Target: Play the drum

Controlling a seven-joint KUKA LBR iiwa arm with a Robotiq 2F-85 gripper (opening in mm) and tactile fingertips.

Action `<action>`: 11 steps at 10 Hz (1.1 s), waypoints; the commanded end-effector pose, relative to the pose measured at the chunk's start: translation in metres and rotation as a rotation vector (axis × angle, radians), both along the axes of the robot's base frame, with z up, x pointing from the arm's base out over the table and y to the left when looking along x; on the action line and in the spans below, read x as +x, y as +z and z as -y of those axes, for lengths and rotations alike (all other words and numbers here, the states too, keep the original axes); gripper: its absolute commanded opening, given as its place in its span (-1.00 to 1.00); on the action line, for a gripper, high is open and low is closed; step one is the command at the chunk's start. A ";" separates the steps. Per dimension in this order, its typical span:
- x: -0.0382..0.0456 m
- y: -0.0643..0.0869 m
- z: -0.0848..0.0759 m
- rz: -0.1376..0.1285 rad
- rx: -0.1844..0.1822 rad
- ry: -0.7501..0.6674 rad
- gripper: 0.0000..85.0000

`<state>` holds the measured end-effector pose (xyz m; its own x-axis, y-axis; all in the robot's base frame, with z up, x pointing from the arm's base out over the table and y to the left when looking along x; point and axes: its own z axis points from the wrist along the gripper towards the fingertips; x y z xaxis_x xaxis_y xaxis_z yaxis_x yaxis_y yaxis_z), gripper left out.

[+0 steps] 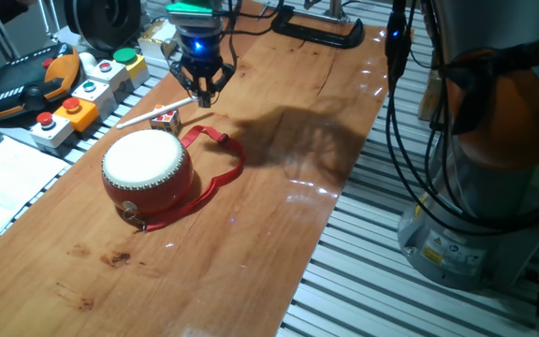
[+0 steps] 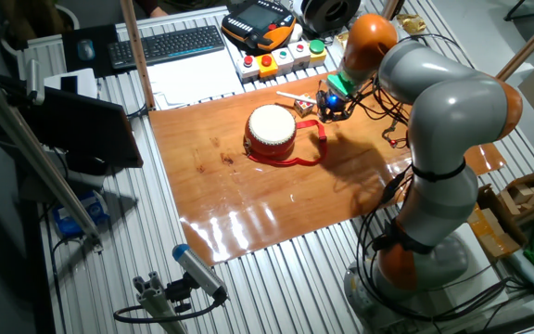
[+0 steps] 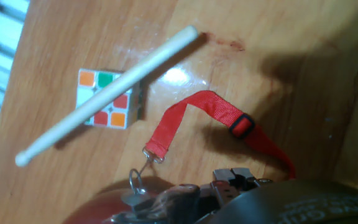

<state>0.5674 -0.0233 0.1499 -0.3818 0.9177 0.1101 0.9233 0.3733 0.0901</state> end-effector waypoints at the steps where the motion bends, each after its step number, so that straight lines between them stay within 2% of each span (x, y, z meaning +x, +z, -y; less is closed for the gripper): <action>1: 0.0000 0.000 0.000 -0.001 -0.009 -0.031 -0.98; 3: 0.0060 -0.001 0.003 -0.020 0.004 -0.055 -0.98; 5: 0.0156 0.000 0.012 -0.020 0.006 -0.065 -0.98; 8: 0.0349 -0.004 0.010 -0.012 0.000 -0.113 -0.98; 9: 0.0423 -0.007 0.008 -0.009 -0.012 -0.115 -0.98; 10: 0.0528 -0.009 0.006 -0.008 -0.028 -0.118 -0.98; 11: 0.0609 -0.009 0.005 -0.009 -0.028 -0.127 -0.98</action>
